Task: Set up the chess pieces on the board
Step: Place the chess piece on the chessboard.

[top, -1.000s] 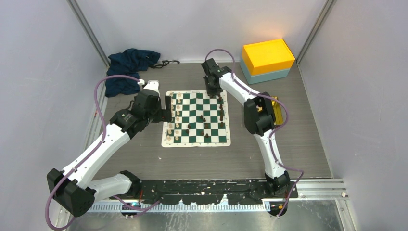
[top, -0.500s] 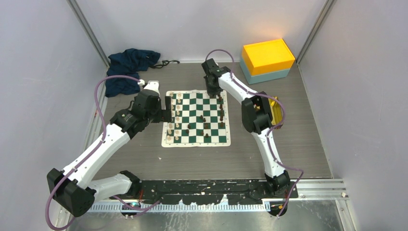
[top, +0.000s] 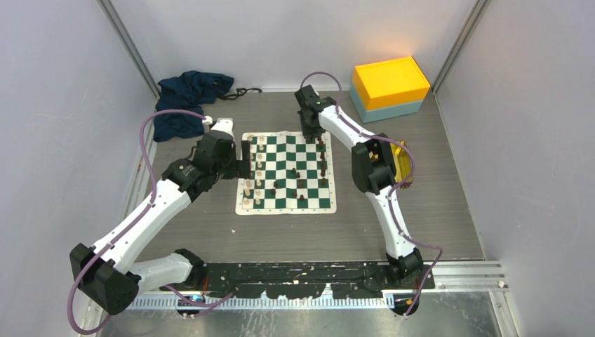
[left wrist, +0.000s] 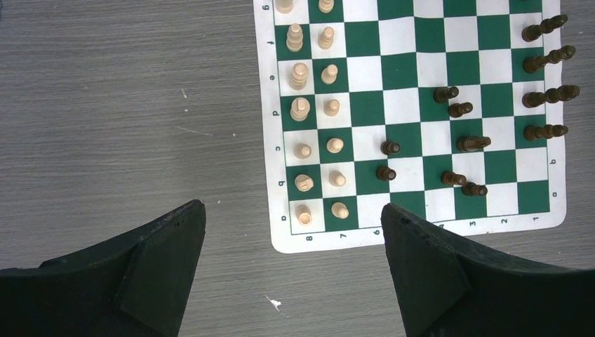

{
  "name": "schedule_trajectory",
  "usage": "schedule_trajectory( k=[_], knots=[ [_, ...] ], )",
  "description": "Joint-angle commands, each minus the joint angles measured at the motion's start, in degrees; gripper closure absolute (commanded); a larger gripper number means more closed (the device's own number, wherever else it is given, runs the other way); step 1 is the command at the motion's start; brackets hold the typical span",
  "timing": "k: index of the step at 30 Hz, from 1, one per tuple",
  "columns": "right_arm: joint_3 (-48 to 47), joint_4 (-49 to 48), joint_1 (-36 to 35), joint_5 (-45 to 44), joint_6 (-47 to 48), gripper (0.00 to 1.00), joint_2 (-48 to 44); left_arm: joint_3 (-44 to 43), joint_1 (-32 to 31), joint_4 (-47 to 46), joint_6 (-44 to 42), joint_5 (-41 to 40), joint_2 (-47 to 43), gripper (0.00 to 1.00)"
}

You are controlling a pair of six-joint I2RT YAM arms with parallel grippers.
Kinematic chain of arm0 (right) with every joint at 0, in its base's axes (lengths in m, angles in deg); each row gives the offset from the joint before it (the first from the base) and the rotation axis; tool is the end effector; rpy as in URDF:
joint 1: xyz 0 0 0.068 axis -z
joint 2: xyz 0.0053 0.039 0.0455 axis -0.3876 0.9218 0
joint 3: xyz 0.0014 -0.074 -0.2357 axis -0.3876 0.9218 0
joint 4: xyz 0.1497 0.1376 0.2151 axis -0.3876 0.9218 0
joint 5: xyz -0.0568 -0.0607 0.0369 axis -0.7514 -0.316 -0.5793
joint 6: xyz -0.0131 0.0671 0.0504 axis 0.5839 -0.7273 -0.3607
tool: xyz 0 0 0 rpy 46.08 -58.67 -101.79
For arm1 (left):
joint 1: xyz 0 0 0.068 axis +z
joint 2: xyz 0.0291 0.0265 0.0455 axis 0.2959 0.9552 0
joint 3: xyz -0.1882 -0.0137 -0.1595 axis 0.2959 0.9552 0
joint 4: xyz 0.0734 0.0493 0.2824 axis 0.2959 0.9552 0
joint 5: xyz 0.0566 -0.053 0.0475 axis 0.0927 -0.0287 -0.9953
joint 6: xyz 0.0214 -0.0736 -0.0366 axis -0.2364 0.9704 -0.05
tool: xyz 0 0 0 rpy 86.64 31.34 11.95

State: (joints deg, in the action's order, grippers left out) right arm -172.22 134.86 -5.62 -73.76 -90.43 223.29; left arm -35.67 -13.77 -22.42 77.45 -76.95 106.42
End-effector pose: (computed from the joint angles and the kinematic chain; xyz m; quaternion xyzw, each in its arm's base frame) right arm 0.5001 0.2560 0.1241 -0.0892 0.9595 0.0155 0.2666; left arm 0.2760 -0.1387 0.2693 -0.0043 0.9072 -0.0542 0.4173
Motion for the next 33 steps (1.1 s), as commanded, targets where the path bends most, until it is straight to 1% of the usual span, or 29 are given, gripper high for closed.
schedule_trajectory(
  k=[1, 3, 4, 6, 7, 10, 16, 24, 33],
  knots=[
    [-1.7, 0.0, 0.4, -0.5, 0.7, 0.93, -0.4, -0.7, 0.3, -1.1, -0.6, -0.8, 0.0, 0.04],
    [-1.8, 0.1, 0.4, 0.0, 0.8, 0.86, -0.3, -0.7, 0.3, -1.1, -0.6, -0.8, 0.1, 0.04],
    [-1.8, 0.1, 0.4, 0.3, 0.8, 0.8, -0.3, -0.6, 0.3, -1.1, -0.6, -0.7, 0.2, 0.04],
    [-1.7, -0.1, 0.4, 0.8, 1.1, 0.71, -0.3, -0.6, 0.3, -1.1, -0.6, -0.7, 0.2, 0.04],
    [-1.5, -0.3, 0.3, 1.1, 1.3, 0.68, -0.4, -0.6, 0.3, -1.2, -0.6, -0.6, 0.2, 0.04],
    [-1.9, -0.5, 0.4, 1.2, 1.6, 0.64, -0.6, -0.5, 0.3, -1.3, -0.5, -0.6, 0.3, 0.04],
    [-2.4, -0.8, 0.3, 1.3, 2.2, 0.62, -1.7, -0.4, 0.4, -1.5, -0.4, -0.6, 0.2, 0.04],
    [-2.7, -1.3, -0.8, 0.9, 3.2, 0.61, -6.3, -0.1, 0.4, -1.7, -0.2, -0.6, -0.3, 0.04],
    [6.2, -3.0, -4.6, -0.7, 5.2, 0.61, -15.1, 0.1, 0.3, -1.8, 0.2, -0.3, -0.6, 0.03]
  ],
)
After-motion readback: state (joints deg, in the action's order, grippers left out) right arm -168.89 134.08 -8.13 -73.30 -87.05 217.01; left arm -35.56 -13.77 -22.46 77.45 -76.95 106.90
